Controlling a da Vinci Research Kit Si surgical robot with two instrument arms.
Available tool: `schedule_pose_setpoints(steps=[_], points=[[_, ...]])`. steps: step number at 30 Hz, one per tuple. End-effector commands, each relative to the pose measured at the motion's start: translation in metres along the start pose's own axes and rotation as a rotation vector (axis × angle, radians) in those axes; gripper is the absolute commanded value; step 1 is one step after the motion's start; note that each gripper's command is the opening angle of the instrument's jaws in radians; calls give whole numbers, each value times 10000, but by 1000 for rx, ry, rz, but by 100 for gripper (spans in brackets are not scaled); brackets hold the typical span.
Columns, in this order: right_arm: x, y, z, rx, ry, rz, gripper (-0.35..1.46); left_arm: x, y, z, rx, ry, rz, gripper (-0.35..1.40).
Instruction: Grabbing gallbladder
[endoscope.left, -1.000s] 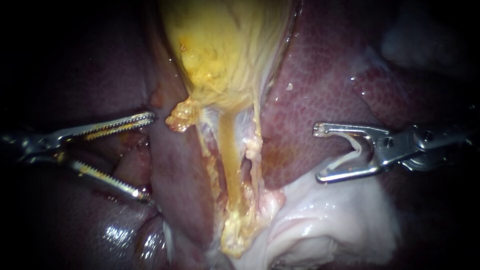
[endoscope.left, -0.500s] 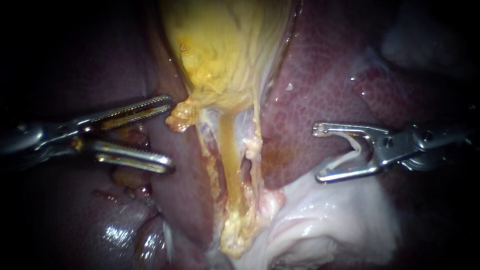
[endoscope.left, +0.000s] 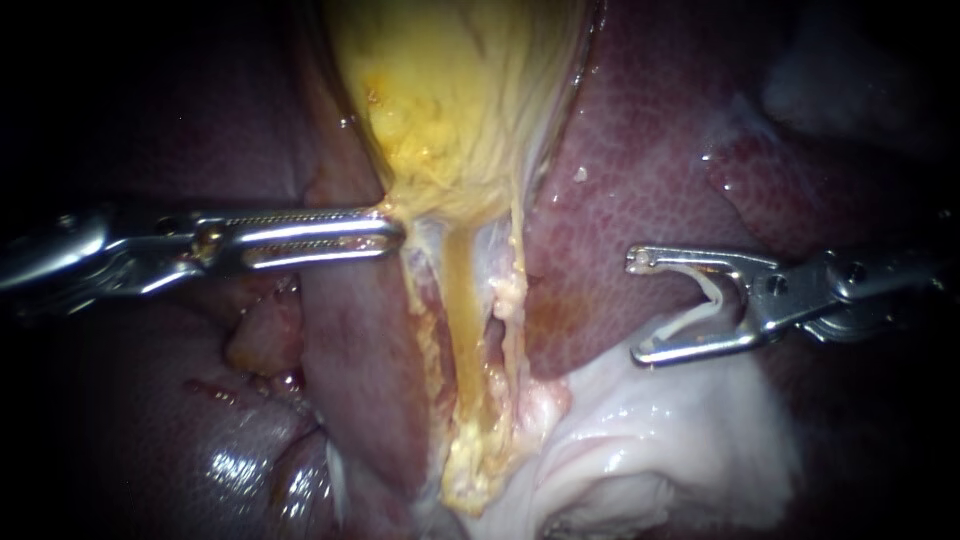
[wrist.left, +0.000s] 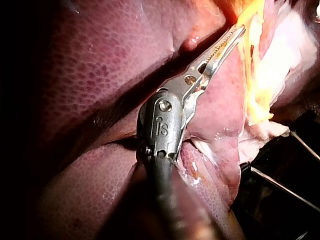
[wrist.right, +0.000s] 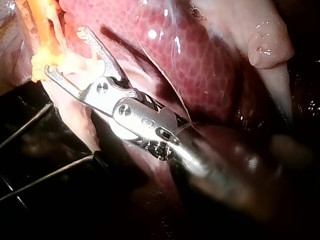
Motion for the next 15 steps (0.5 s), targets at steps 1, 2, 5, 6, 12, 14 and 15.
schedule_pose_setpoints(steps=[1, 2, 5, 6, 12, 14, 15], points=[[0, 0, 0, 0, 0, 0, 60, -1, 2, -2, -3, 4, 2, -35], [0, 0, 0, 0, 0, 0, 60, -1, 2, -2, -5, 7, 2, -35], [0, 0, 0, 0, 0, 0, 60, -1, 0, -2, -8, 10, -4, -35], [0, 0, 0, 0, 0, 0, 60, -1, 0, -2, -8, 10, -4, -35], [0, 0, 1, 0, -1, 7, 60, -2, -4, 1, -12, 9, -4, -20], [0, 0, 1, -1, -1, 7, 60, -2, -4, 1, -14, 4, 20, 39], [0, 0, 1, -1, -1, 7, 60, -2, -4, 0, -8, 5, 49, 54]])
